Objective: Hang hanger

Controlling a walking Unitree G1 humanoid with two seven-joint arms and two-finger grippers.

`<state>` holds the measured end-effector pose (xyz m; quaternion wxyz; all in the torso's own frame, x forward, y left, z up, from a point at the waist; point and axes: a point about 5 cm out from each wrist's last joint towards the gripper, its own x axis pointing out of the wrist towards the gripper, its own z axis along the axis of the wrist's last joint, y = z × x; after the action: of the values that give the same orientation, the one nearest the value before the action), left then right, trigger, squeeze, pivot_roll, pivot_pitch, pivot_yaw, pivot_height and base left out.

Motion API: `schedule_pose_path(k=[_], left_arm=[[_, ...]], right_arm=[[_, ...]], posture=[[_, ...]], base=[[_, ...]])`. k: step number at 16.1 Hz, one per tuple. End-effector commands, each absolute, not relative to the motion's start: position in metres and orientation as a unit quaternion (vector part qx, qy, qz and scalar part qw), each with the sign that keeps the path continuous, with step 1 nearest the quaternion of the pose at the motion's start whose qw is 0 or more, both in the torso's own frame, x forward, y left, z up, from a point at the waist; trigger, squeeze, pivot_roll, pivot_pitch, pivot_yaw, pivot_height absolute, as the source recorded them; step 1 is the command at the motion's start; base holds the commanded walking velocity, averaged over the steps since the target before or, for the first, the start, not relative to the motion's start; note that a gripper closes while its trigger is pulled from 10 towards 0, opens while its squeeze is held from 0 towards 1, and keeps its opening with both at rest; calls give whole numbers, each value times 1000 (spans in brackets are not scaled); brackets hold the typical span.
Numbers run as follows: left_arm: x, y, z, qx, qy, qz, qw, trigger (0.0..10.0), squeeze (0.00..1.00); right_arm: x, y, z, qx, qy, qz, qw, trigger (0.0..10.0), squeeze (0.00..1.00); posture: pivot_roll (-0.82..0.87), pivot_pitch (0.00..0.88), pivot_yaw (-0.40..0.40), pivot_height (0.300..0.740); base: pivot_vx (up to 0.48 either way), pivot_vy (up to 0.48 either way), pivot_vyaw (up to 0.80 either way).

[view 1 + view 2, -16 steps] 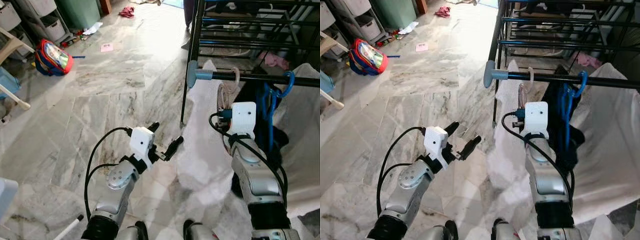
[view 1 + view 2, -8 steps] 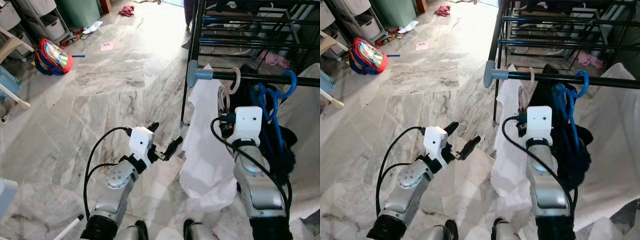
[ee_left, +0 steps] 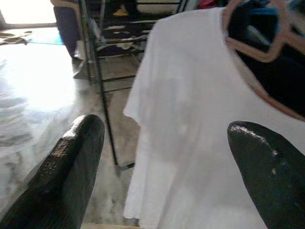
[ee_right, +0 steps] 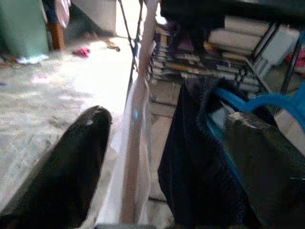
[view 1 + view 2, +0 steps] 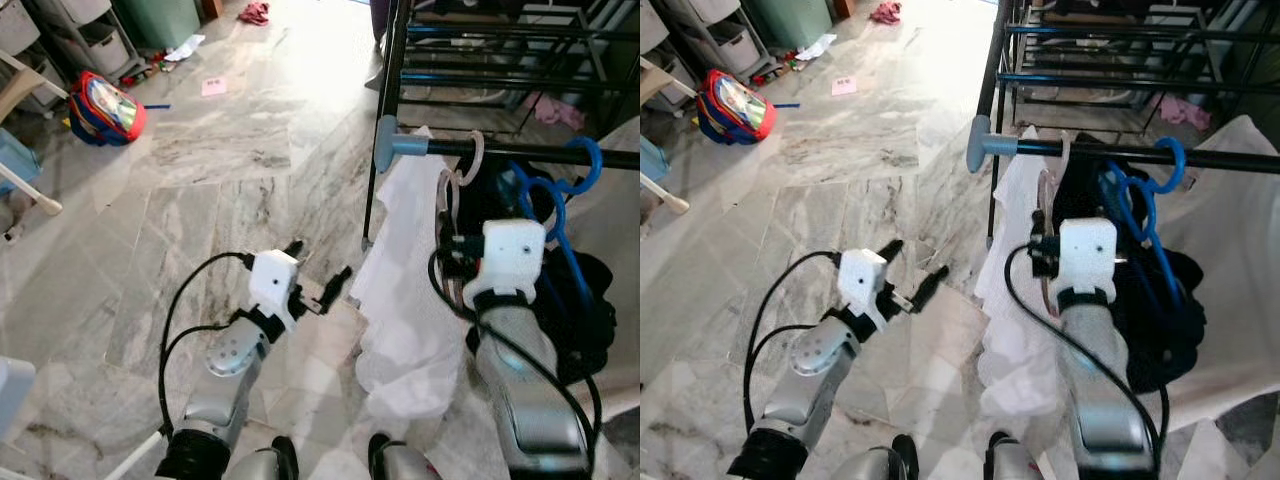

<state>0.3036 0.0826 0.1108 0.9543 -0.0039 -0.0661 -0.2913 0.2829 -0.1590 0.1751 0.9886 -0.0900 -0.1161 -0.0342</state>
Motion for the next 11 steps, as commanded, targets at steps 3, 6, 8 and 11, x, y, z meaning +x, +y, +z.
schedule_pose_path(k=[3,6,8,11], left_arm=[[305,97,108,25,-62,-238,969,10000,0],[310,112,102,52,-36,-179,982,10000,0],[309,120,102,59,-32,-157,985,10000,0],[313,117,103,68,-34,-147,986,10000,0]], right_arm=[[269,-162,177,-98,-134,-28,986,10000,1000],[261,-166,175,-102,-138,-33,985,10000,1000],[259,-163,168,-88,-126,-26,988,10000,945],[262,-156,168,-96,-131,-7,987,10000,0]], posture=[[-75,260,100,740],[-75,255,103,740],[-68,254,100,740],[-67,235,88,740]], base=[[0,0,0],[0,0,0],[0,0,0],[0,0,0]])
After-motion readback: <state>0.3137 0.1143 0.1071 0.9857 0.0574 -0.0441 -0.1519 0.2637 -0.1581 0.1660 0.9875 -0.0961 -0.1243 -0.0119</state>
